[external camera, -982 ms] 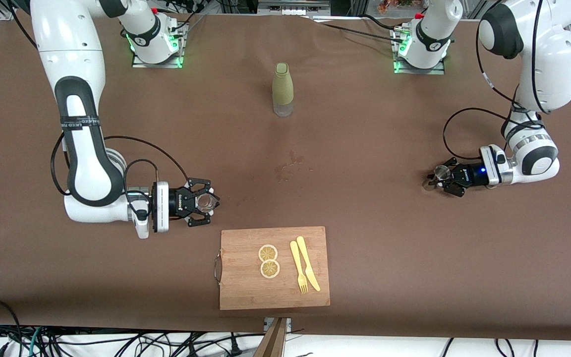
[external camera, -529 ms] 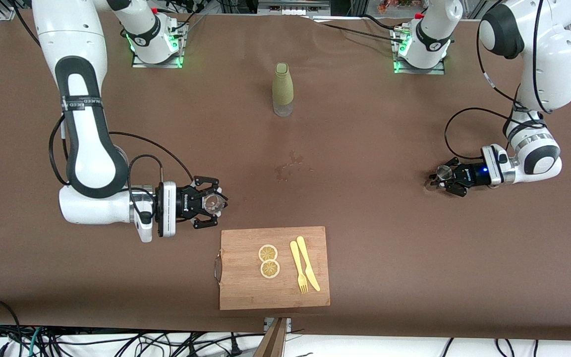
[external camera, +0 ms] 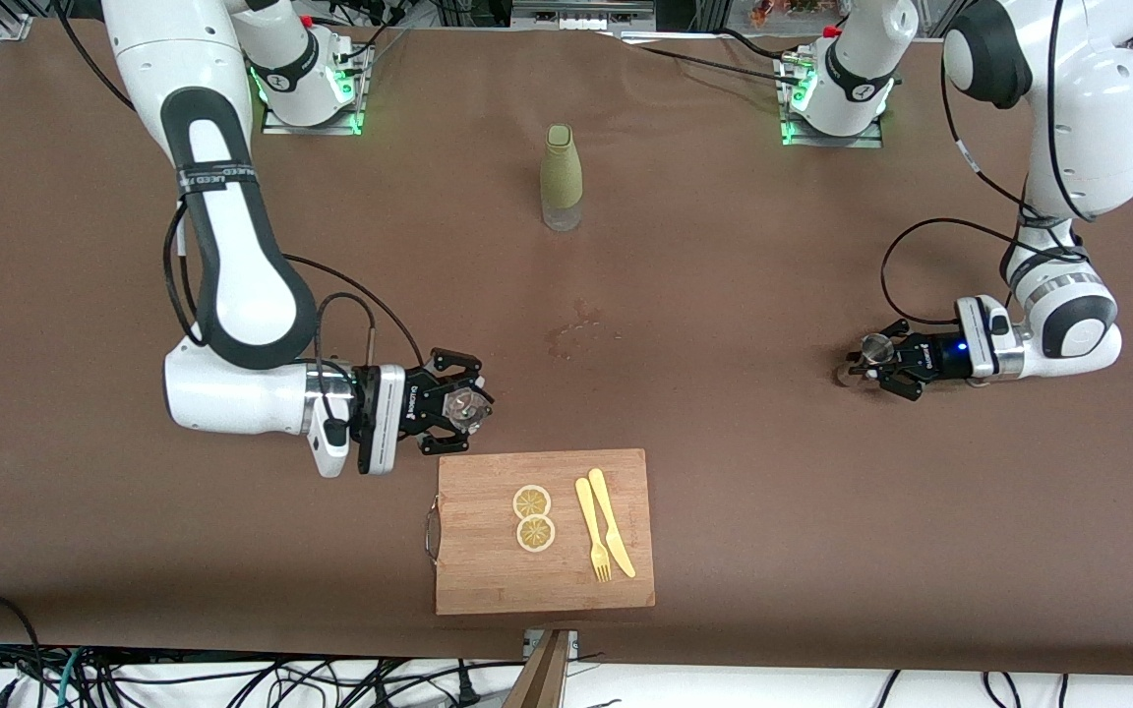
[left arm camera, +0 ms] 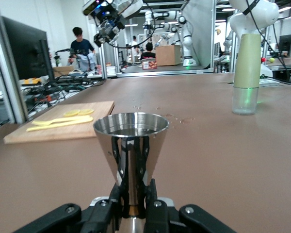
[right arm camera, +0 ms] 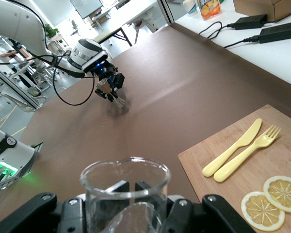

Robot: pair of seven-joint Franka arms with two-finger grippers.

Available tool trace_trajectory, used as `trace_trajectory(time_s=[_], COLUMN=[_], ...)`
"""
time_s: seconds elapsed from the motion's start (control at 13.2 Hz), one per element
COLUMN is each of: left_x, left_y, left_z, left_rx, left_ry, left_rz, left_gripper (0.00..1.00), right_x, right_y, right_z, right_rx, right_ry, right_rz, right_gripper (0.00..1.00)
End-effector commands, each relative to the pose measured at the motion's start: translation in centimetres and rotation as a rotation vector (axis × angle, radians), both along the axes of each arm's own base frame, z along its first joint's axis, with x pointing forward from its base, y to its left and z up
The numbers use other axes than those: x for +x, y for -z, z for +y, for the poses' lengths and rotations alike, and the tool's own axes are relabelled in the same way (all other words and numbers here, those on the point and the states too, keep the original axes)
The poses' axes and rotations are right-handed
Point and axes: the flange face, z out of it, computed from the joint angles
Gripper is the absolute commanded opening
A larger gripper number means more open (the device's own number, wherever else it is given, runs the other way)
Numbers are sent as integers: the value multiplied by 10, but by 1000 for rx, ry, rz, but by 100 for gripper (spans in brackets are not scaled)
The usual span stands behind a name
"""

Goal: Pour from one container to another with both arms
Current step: 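Bring the glass cup above the jigger held by the left gripper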

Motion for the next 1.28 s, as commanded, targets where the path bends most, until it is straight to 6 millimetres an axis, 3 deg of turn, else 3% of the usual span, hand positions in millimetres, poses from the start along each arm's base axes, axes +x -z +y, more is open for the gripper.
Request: trace_trajectory(time_s=[0.0, 0.15, 0.3, 0.68, 0.91, 1.21], left_x=[27, 48, 54, 61, 60, 55], left_y=[-28, -47, -47, -41, -32, -28], left_z=[-46, -81, -114, -182, -229, -286], left_rx=[18, 50, 25, 12, -28, -44], left_ry=[27, 29, 34, -1, -69, -169], left_rz=[-79, -35, 2, 17, 44, 74], left_gripper=[0, 0, 0, 0, 0, 0], right_x=[-4, -14, -21, -32, -53, -67], right_y=[-15, -22, -28, -48, -61, -62], right_z=[19, 42, 59, 74, 103, 130], right_rx=[-71, -124, -175, -217, -263, -296], right_ry=[10, 7, 5, -39, -102, -112], right_rz=[8, -17, -38, -82, -130, -190], right_gripper=[5, 5, 5, 5, 5, 5])
